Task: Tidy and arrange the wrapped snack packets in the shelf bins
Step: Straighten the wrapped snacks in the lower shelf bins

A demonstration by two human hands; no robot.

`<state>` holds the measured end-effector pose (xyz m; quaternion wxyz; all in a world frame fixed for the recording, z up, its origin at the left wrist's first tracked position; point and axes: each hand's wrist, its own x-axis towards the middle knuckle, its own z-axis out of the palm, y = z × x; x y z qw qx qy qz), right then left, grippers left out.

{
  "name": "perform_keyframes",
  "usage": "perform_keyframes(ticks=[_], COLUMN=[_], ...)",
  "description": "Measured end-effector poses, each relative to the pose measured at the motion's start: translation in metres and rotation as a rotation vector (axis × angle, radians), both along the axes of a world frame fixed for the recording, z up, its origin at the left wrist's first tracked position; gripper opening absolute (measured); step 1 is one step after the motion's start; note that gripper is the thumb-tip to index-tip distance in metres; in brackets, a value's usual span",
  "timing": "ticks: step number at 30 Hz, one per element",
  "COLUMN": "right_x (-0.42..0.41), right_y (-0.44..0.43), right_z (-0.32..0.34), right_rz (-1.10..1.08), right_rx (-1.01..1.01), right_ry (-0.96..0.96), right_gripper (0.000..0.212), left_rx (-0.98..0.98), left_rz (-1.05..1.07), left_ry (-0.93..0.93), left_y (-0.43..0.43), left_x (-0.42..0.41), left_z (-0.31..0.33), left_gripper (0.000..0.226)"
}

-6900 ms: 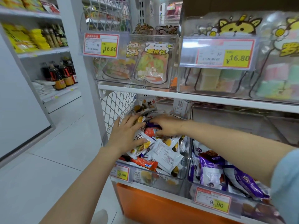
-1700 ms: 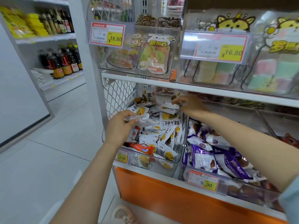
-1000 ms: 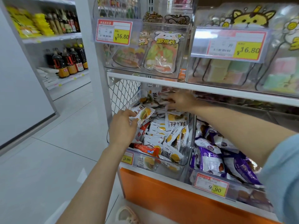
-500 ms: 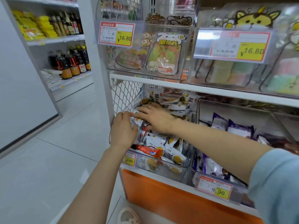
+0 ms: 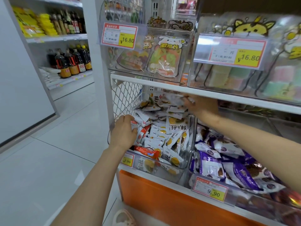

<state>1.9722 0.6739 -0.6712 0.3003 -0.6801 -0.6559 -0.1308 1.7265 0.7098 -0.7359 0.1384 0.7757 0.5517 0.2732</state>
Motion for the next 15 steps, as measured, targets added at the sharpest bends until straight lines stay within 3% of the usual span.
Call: perform_keyframes(ticks=[2,4,7,10,12,15], right_x=[0.022,0.033,0.031,0.008,-0.011,-0.043], right_y=[0.002,0.005,0.007,0.004,0.006,0.021], right_z=[-0.003,-0.007,-0.007,-0.004,-0.010,-0.025], right_rz=[-0.188,-0.110,0.021,0.126,0.350,0.556], right_rx=[0.015,-0.128,-0.409,-0.247,-0.148,-0.316], right_ry=[-0.109,-0.217,-0.167,-0.177,-0.267,-0.460], right_gripper=[0.032,0.027,0.027,0.032,0.035,0.042], left_rx=[-0.012,-0.015,-0.008,0.010,0.017,0.044], left_rz=[-0.005,-0.017,-0.022,-0.004,0.004,0.016], left_ry=[0.036,0.069,0.141,0.246,0.322,0.411], left_y=[0.001,0.002,0.002,0.003,0.002,0.000], left_x=[0.001,0.004,0.008,0.008,0.008,0.006], left_z=[-0.001,-0.002,-0.001,-0.002,-0.004,-0.004], left_gripper=[0.038,0.039,0.040,0.041,0.042,0.046])
